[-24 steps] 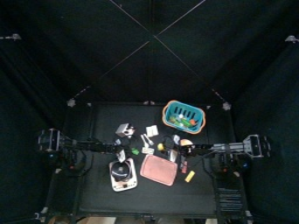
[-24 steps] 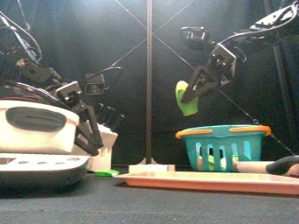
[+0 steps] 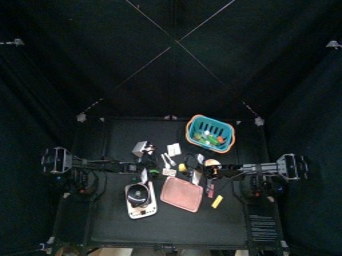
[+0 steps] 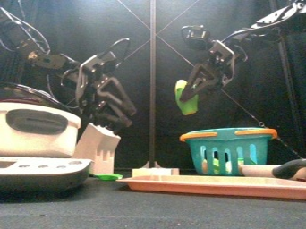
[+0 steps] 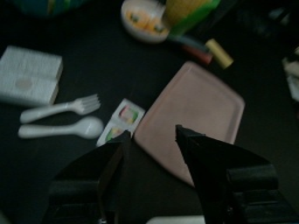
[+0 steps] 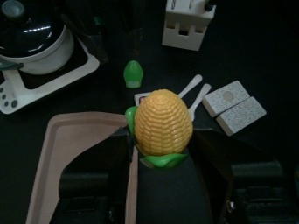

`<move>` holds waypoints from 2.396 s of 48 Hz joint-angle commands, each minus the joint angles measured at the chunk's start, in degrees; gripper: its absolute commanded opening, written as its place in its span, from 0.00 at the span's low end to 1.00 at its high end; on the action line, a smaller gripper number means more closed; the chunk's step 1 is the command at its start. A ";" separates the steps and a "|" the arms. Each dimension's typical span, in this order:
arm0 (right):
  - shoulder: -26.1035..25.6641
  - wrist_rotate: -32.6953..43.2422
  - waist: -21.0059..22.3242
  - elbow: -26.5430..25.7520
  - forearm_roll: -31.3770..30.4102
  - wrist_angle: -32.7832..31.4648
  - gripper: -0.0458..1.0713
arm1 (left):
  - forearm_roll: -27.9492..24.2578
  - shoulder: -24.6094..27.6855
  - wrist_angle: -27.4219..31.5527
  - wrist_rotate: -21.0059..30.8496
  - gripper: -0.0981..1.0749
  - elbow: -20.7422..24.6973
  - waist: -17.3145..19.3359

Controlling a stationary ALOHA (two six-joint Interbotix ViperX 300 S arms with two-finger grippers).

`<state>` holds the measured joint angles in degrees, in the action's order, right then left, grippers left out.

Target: Remove corn husk

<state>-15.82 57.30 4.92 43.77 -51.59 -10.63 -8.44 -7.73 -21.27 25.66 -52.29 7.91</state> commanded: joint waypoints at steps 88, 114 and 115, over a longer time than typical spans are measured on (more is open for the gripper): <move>2.37 -0.35 0.88 -3.08 11.34 8.09 0.59 | 12.74 12.48 -27.07 -13.80 0.96 10.99 -4.04; 2.55 -0.44 1.05 -3.34 10.55 8.00 0.59 | 18.54 14.33 -27.07 -13.62 0.86 11.69 -4.39; 2.55 -0.44 1.05 -3.25 10.55 8.00 0.59 | 18.54 14.33 -27.07 -13.62 0.85 11.69 -4.39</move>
<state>-12.57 56.95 5.80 42.19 -40.96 -2.90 9.84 6.94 -48.08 12.13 -41.84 3.43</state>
